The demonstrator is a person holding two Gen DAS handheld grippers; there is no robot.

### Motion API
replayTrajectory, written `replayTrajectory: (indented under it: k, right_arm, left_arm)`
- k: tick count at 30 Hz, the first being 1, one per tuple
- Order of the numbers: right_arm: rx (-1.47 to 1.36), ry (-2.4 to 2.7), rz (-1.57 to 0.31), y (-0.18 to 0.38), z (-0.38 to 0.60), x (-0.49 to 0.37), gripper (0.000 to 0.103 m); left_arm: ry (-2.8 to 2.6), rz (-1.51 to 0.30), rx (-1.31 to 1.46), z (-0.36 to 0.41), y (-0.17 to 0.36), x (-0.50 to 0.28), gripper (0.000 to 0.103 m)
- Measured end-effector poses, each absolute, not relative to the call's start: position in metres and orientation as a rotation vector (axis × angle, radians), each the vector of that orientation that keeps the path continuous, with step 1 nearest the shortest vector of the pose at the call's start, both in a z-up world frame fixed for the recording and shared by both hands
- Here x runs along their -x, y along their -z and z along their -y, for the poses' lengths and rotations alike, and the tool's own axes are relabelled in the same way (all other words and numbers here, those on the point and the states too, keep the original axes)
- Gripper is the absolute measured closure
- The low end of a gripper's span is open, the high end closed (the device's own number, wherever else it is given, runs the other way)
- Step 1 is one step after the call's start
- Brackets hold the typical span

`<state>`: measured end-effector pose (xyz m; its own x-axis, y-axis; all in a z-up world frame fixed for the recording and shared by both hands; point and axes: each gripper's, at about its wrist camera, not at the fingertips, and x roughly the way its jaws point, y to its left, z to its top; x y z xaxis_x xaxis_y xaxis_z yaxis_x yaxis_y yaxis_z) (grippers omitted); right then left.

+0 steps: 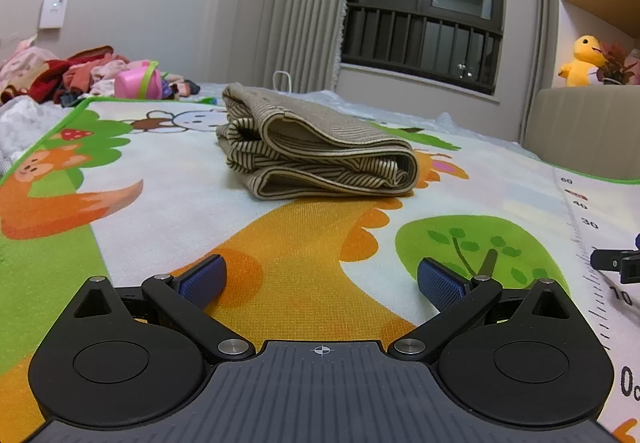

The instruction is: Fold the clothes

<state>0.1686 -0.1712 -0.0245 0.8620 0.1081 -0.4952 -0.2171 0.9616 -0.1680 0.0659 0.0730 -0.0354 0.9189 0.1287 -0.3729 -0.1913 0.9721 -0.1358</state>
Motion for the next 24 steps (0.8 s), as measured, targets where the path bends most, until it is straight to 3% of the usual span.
replayTrajectory:
  k: [24]
  right_arm:
    - [0.223,-0.161,-0.503,0.0242,0.1730,-0.1684,0.000]
  left_arm:
    - [-0.164,-0.387,0.165,-0.0715,0.0346,-0.0665,0.000]
